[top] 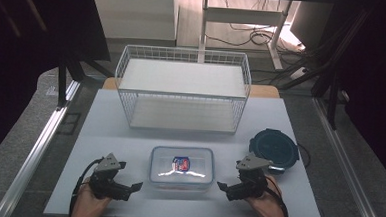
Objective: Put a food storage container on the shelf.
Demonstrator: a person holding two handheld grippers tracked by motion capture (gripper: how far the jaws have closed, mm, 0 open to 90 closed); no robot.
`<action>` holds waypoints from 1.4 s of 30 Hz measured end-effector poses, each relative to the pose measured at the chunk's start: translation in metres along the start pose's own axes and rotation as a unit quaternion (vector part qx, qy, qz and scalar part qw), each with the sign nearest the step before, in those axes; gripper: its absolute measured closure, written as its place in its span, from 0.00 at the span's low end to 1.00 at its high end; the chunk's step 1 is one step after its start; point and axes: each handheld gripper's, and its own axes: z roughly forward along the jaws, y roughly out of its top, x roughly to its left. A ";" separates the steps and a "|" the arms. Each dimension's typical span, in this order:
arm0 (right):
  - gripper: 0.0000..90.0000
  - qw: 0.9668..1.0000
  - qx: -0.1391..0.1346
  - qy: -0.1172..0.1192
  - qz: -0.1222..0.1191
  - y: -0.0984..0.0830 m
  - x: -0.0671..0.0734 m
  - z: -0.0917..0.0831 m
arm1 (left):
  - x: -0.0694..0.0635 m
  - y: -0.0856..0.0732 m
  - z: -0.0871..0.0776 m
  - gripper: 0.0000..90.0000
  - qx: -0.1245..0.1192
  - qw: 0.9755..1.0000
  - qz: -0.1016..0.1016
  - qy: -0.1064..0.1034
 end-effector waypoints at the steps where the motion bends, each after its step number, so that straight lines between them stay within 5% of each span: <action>1: 0.01 1.000 -0.002 0.001 0.000 0.001 0.001 0.000 | 0.000 0.001 0.000 0.02 -0.001 1.000 -0.001 -0.004; 11: 0.01 1.000 -0.017 0.010 0.020 0.019 0.002 0.004 | 0.002 0.026 0.005 0.02 -0.003 0.999 -0.014 -0.037; 18: 0.00 1.000 0.003 0.012 0.014 0.034 0.007 0.015 | 0.001 0.049 0.013 0.02 0.016 0.999 -0.008 -0.044; 27: 0.00 0.997 0.023 0.056 0.042 0.046 0.006 0.037 | 0.005 0.054 0.044 0.01 0.027 0.997 -0.025 -0.074; 29: 0.00 0.996 0.026 0.072 0.054 0.045 0.003 0.041 | 0.008 0.052 0.048 0.00 0.020 0.994 -0.037 -0.096; 34: 0.00 0.986 0.038 0.127 0.098 0.041 -0.002 0.051 | 0.013 0.047 0.061 0.00 0.035 0.983 -0.072 -0.166; 37: 0.00 0.976 0.055 0.167 0.125 0.037 -0.001 0.057 | 0.012 0.044 0.059 0.01 0.047 0.980 -0.087 -0.175; 40: 0.05 0.972 0.064 0.172 0.145 0.036 -0.001 0.055 | 0.014 0.039 0.049 0.13 0.041 0.976 -0.104 -0.186; 42: 0.13 0.972 0.065 0.170 0.148 0.036 -0.001 0.049 | 0.017 0.035 0.042 0.23 0.027 0.975 -0.111 -0.193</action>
